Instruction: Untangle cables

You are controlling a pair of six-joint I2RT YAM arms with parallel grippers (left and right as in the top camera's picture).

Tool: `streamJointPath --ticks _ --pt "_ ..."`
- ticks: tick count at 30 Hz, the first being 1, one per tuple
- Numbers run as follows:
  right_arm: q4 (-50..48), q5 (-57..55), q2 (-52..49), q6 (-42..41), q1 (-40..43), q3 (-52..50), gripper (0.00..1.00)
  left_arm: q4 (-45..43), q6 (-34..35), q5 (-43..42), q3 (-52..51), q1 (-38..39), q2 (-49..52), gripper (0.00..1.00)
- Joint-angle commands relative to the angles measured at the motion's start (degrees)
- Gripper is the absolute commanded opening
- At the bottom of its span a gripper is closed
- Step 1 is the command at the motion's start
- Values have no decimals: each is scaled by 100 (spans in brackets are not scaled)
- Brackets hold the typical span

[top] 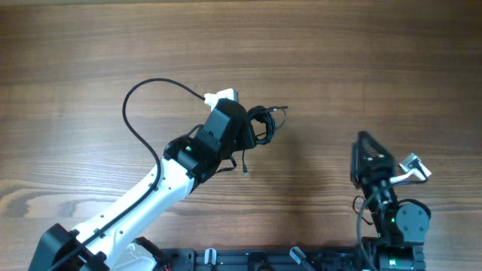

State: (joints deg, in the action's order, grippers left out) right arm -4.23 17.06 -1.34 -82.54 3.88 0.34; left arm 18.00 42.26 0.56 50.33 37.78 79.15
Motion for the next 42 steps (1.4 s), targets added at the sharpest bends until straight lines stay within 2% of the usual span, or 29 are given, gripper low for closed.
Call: streamJointPath --ticks 1,4,7,10,11,13,16,18,21,23,25,26,29,35,36,38,42 --pt "-850 61 7 120 -17 4 100 -17 -114 -199 70 0 -66 4" --pt "-332 192 -201 404 -17 170 100 -17 -116 -420 70 -2 -61 4" --pt "-354 402 -750 472 -15 267 99 -20 -190 -422 70 83 -61 4" --pt "-822 868 -1832 1202 -17 634 99 -15 -822 -684 70 199 -61 4" --pt "-1244 1235 -2321 1670 -17 767 99 -15 -1054 -765 70 197 -61 4" --pt "-1937 1744 -3130 2024 -17 846 99 -17 -1213 -761 70 162 -63 4" --pt "-2793 2291 -4293 2116 -17 846 85 -20 -1423 -1088 70 7 -63 4" --pt "-3816 2900 -5296 2350 -17 846 83 -9 -1840 -1718 70 -168 -63 4" --pt "-5407 3674 -6581 2385 -17 846 82 -33 -1963 -2424 70 -417 -63 4" --pt "-6336 4030 -7283 2201 -17 846 79 -37 -2052 -2457 70 -490 -63 4" --pt "-6883 4135 -7928 2035 -24 846 71 -66 -2393 -2459 70 -481 -61 4" --pt "-7025 4153 -8137 1976 -48 846 68 -85 -2577 -2459 70 -450 -61 4" --pt "-7444 4127 -8612 1803 -273 846 68 -173 -3307 -2446 70 -352 -61 4" --pt "-7823 3888 -8684 1792 -920 846 66 -608 -3762 -2409 70 -350 -61 4" --pt "-7823 3888 -8684 1792 -966 846 59 -627 -3766 -2409 70 -350 -61 4" --pt "-7823 3888 -8684 1792 -1049 846 54 -625 -4009 -2415 70 -350 -63 4" --pt "-7820 3821 -8684 1786 -1084 846 35 -778 -4052 -2457 70 -350 -63 4"
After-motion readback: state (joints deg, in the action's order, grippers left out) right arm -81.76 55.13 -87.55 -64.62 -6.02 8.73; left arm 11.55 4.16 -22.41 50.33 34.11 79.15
